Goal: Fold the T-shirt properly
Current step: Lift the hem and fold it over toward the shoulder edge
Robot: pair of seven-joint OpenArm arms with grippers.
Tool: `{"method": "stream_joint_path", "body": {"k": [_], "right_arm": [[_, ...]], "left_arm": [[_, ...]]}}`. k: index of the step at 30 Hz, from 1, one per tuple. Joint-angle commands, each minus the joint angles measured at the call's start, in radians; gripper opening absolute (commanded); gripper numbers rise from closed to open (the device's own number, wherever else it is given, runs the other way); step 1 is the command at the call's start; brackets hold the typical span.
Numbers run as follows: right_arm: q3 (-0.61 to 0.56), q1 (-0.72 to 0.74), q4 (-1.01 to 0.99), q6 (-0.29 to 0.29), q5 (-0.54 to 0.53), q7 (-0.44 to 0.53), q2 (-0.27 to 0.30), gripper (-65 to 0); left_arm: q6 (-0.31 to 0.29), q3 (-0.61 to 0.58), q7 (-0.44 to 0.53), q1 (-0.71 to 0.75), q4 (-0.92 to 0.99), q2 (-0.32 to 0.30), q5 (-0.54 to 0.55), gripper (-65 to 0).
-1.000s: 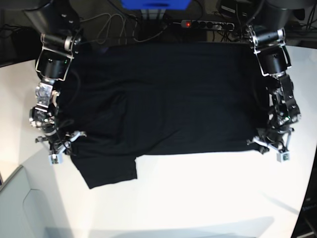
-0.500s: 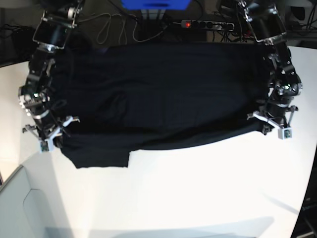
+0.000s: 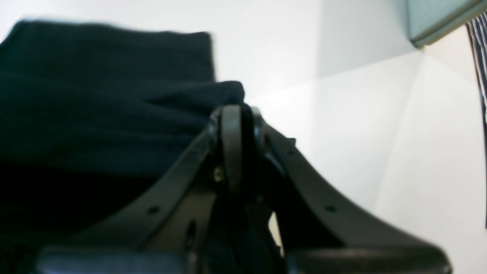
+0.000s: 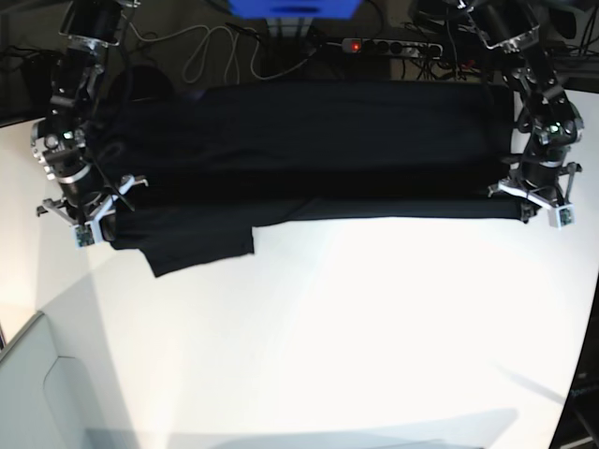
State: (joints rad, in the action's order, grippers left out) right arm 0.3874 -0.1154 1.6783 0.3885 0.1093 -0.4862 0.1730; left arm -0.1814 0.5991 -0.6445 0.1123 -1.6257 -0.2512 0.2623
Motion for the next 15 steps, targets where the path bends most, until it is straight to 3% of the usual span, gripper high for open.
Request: {"method": "stream_joint_path", "body": {"k": [1, 15], "right_arm": [[0.006, 0.000, 0.016, -0.004, -0.009, 0.028, 0.012, -64.8], [0.038, -0.093, 0.016, -0.004, -0.003, 0.024, 0.012, -64.8]], "left_arm": [[0.001, 0.006, 0.022, 0.013, -0.031, -0.013, 0.009, -65.0], [0.004, 0.006, 0.030, 0.132, -0.028, -0.009, 0.079, -65.0]]}}
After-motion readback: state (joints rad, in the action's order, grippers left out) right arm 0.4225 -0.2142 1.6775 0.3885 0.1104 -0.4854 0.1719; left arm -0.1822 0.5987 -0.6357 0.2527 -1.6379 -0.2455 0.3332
